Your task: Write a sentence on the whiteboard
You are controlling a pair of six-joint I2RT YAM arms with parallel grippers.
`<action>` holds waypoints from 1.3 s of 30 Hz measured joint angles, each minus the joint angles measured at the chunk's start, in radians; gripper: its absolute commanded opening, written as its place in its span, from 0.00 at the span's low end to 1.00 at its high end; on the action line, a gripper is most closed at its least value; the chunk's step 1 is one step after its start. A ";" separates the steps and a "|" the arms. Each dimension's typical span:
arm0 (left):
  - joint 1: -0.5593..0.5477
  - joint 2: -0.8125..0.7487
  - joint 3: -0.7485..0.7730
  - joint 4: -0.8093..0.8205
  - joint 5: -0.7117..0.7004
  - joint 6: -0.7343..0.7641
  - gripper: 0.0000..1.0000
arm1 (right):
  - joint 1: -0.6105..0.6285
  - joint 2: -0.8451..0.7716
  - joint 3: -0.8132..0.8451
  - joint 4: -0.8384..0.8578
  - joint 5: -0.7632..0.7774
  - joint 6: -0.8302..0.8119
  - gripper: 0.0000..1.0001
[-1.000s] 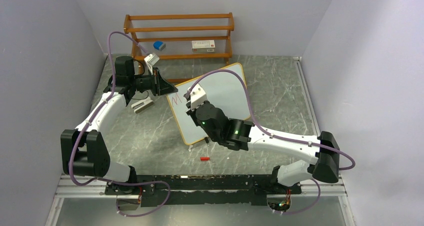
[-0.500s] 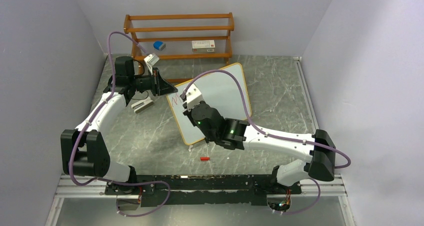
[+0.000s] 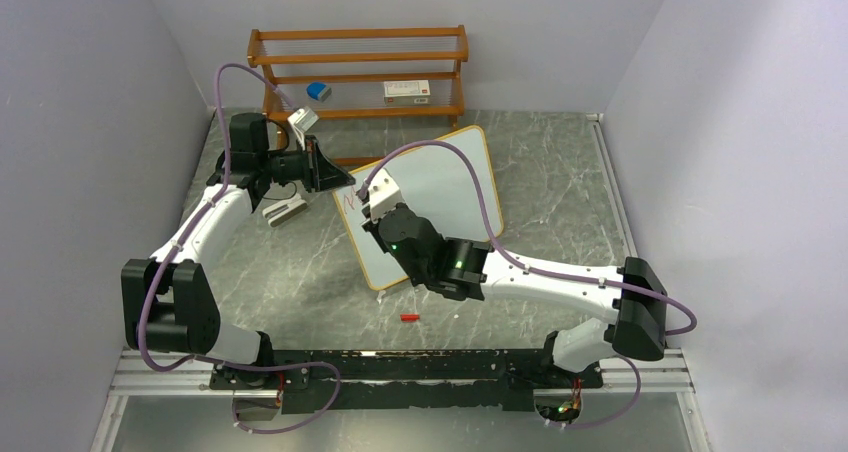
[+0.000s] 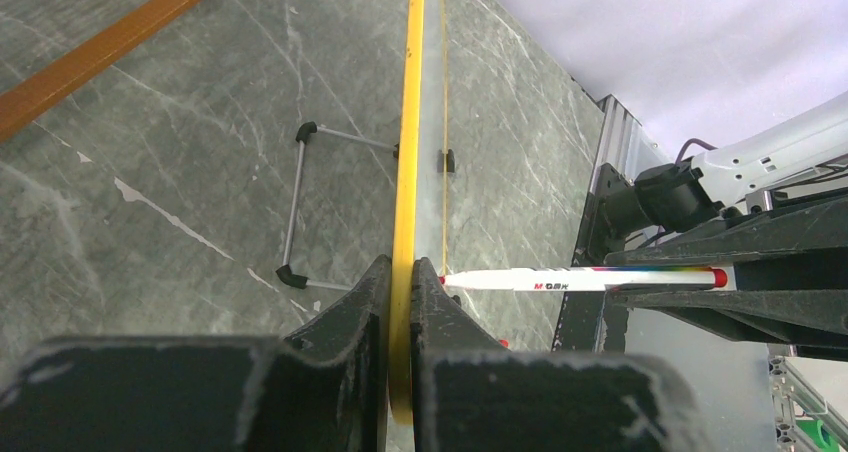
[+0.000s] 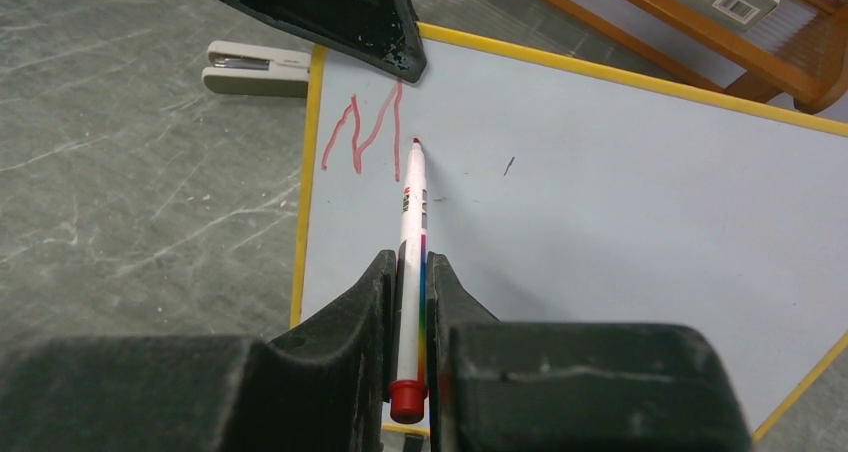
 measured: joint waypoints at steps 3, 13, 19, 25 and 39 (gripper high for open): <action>0.000 0.000 0.000 0.000 0.000 0.000 0.05 | 0.001 0.000 0.000 0.003 0.008 0.000 0.00; 0.001 0.000 -0.002 0.000 0.000 0.000 0.05 | 0.001 0.013 0.002 0.003 0.013 -0.001 0.00; 0.001 0.000 -0.002 0.001 0.000 0.000 0.05 | 0.003 0.013 0.003 -0.006 0.011 -0.002 0.00; 0.001 0.000 -0.003 0.001 0.000 0.000 0.05 | 0.006 0.013 0.004 -0.032 0.011 0.002 0.00; 0.002 0.000 -0.004 0.004 0.000 0.000 0.05 | 0.012 0.012 0.004 -0.081 0.018 0.014 0.00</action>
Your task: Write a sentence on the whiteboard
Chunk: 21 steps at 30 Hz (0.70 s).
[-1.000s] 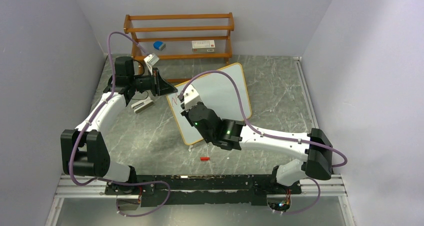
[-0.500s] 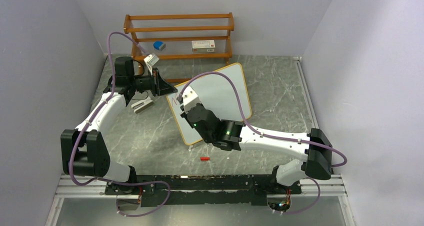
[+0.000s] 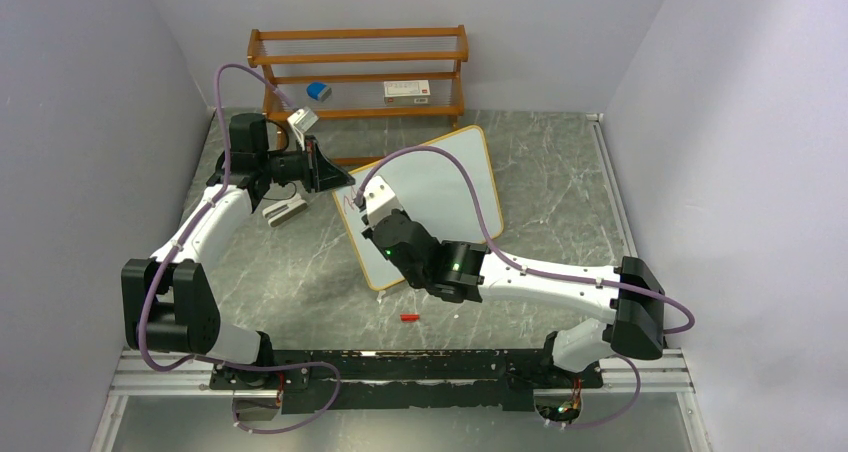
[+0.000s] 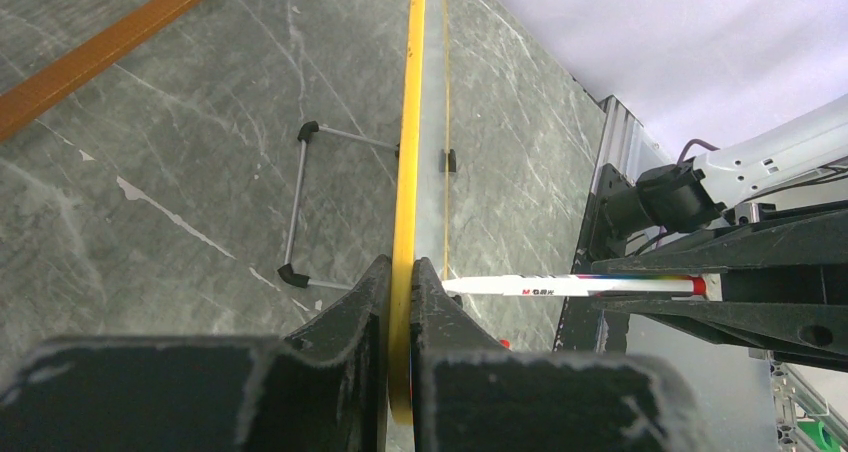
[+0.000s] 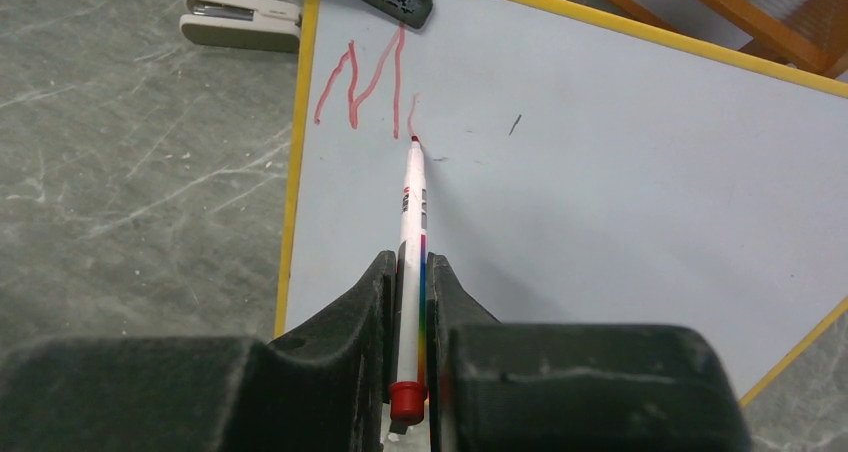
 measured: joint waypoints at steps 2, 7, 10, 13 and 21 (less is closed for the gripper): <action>0.000 0.000 0.000 0.000 0.000 0.000 0.05 | 0.002 0.000 0.000 -0.005 0.008 0.002 0.00; 0.000 0.000 0.000 0.001 0.000 0.000 0.05 | 0.003 0.000 0.000 -0.013 0.039 0.001 0.00; 0.000 0.000 0.000 0.002 0.000 0.000 0.05 | 0.003 0.000 0.000 -0.013 0.059 -0.001 0.00; 0.000 0.000 0.000 0.002 0.001 0.000 0.05 | 0.003 0.000 -0.001 -0.010 0.068 -0.007 0.00; 0.000 0.000 0.000 0.003 0.005 0.000 0.05 | 0.002 0.000 -0.004 0.033 0.077 -0.026 0.00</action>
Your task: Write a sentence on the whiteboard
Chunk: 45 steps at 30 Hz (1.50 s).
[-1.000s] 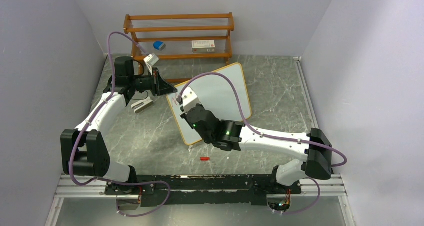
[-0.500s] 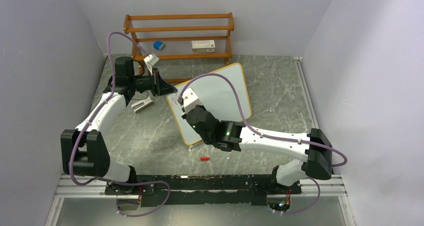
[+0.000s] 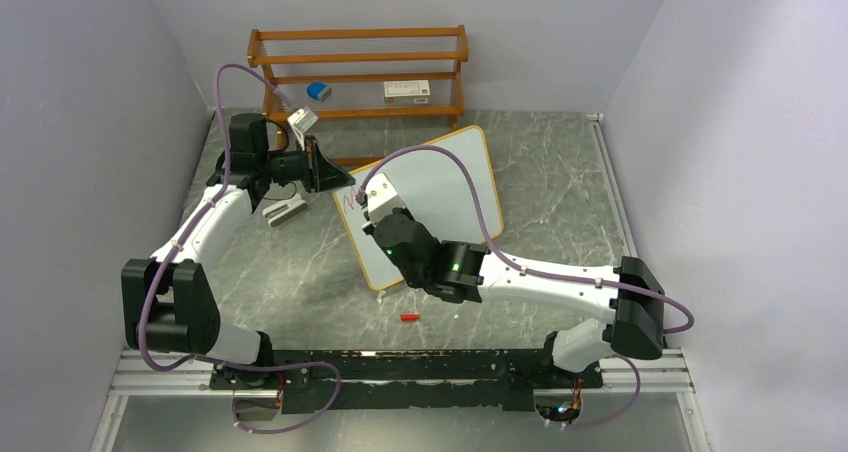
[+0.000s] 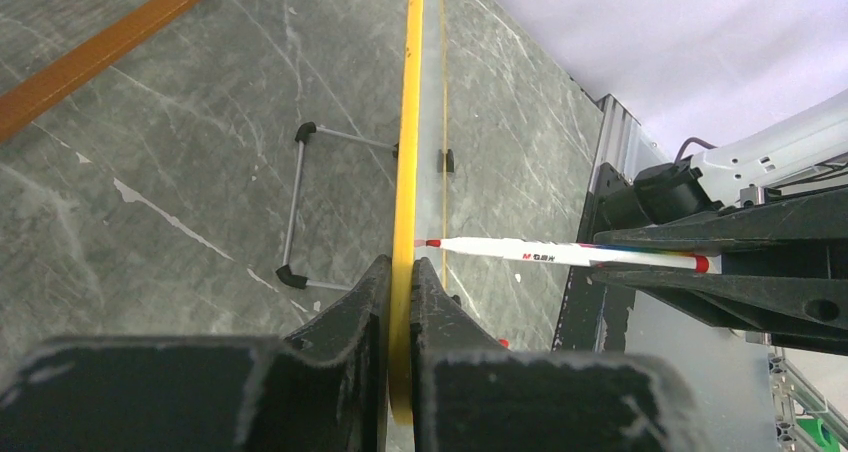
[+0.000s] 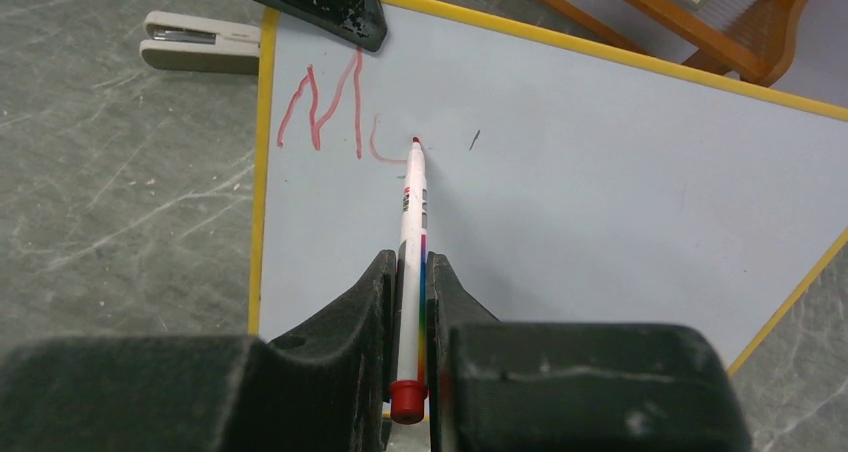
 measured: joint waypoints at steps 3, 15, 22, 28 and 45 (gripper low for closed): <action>0.000 0.000 0.000 0.000 0.003 0.000 0.05 | 0.000 0.002 0.000 0.021 0.000 -0.013 0.00; 0.003 0.000 -0.005 0.005 0.003 0.000 0.05 | 0.000 0.019 0.008 0.045 -0.013 -0.037 0.00; 0.003 0.000 -0.005 0.005 0.003 0.000 0.05 | 0.000 0.019 0.010 0.046 -0.042 -0.037 0.00; 0.003 0.000 -0.005 0.006 0.003 0.000 0.05 | 0.000 0.019 0.012 0.046 -0.065 -0.037 0.00; 0.003 0.000 -0.005 0.005 0.005 0.003 0.05 | -0.010 -0.016 0.003 0.043 -0.032 -0.046 0.00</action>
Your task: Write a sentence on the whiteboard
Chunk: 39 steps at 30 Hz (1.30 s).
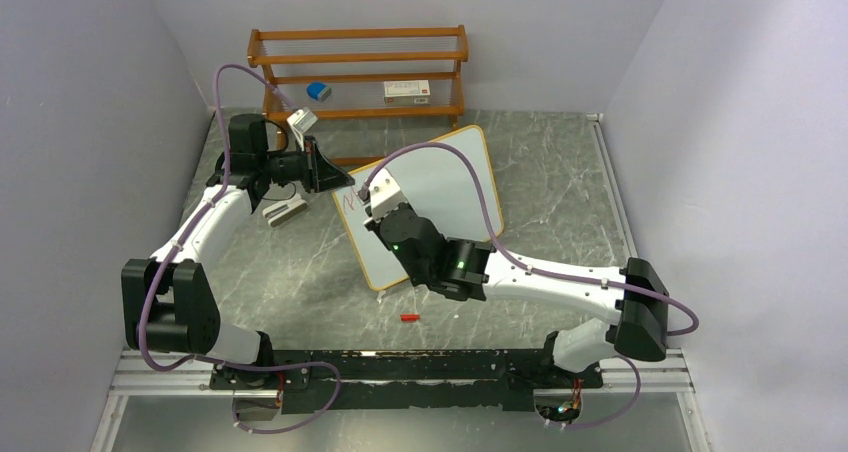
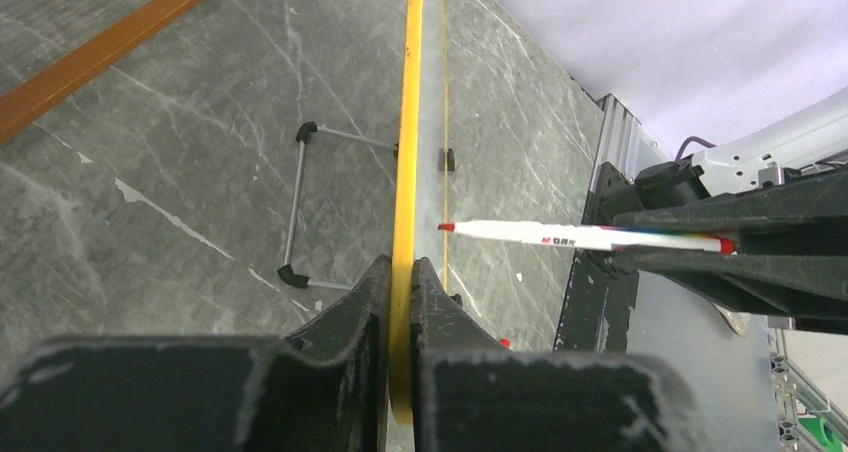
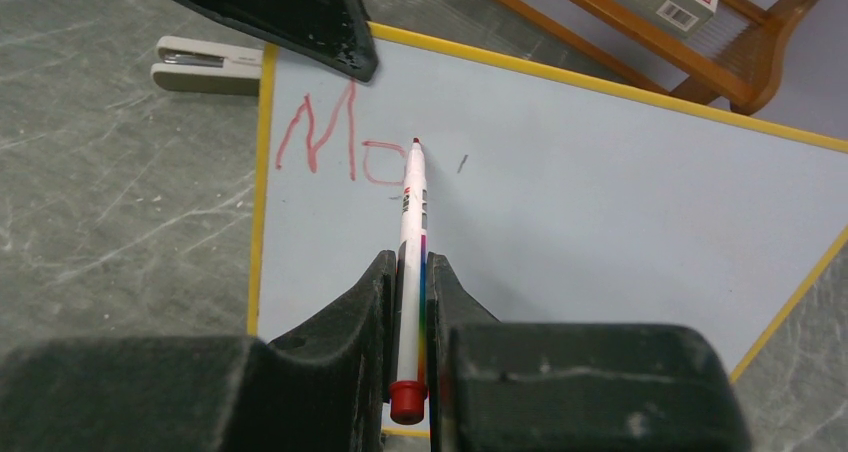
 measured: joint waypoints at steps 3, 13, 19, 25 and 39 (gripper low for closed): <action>0.000 0.000 0.000 0.000 0.000 0.002 0.05 | -0.012 -0.010 -0.009 -0.002 0.005 -0.002 0.00; 0.000 0.000 0.000 0.000 0.001 0.002 0.05 | -0.022 -0.010 -0.009 -0.003 -0.002 -0.001 0.00; 0.000 0.000 0.000 0.000 0.002 0.002 0.05 | -0.022 -0.005 -0.009 -0.003 -0.014 -0.001 0.00; 0.000 0.000 0.000 -0.001 0.000 0.005 0.05 | -0.022 0.006 -0.009 -0.003 -0.014 -0.001 0.00; 0.000 0.000 0.000 -0.001 0.000 0.005 0.05 | -0.023 0.001 -0.009 -0.049 -0.018 0.025 0.00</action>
